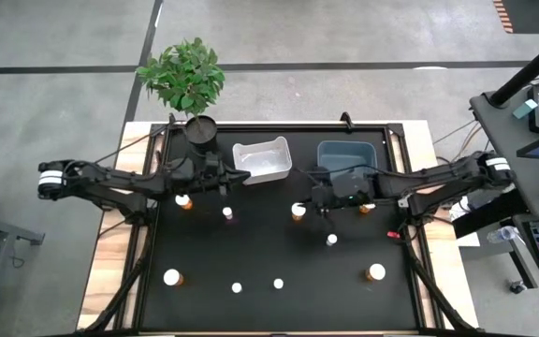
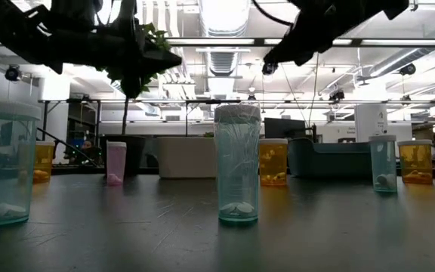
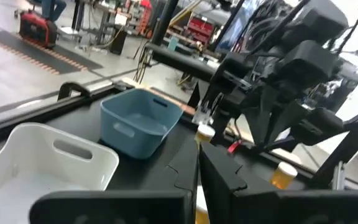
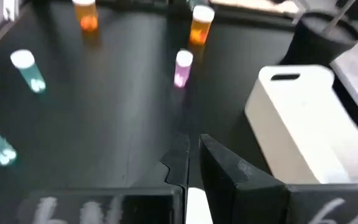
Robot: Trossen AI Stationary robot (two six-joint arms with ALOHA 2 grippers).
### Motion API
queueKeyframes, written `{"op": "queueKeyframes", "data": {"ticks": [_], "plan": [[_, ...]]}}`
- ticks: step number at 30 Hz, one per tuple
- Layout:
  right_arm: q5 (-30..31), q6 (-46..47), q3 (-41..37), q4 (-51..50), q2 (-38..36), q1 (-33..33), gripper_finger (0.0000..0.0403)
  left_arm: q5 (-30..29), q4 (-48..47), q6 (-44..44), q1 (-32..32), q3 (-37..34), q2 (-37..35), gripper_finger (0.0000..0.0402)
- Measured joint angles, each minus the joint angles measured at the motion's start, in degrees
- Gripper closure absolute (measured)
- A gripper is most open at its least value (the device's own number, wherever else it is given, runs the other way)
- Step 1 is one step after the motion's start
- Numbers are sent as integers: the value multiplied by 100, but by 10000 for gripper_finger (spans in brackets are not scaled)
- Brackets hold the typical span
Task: Pick and place medicine bottles into bin by pill shape (circle, oval)
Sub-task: Put the orange capsule bottle into the blue bin
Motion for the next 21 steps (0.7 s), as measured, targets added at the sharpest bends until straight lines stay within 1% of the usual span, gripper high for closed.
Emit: {"op": "queueKeyframes", "data": {"ticks": [8, 12, 15, 18, 21], "plan": [[22, 61, 490, -563, 724, 43, 375, 0, 0, 6, 0, 0, 205, 402], [24, 137, 905, -969, 1086, 41, 374, 1, -2, 9, 0, 0, 202, 402], [24, 249, 1312, -1460, 1344, 41, 372, 1, 3, 43, 0, 0, 179, 402], [28, 255, 1713, -1953, 1585, 41, 359, 1, -1, 243, 0, 0, 156, 402], [28, 279, 2076, -2468, 1793, 41, 332, 1, 0, 438, 0, 0, 143, 402]]}}
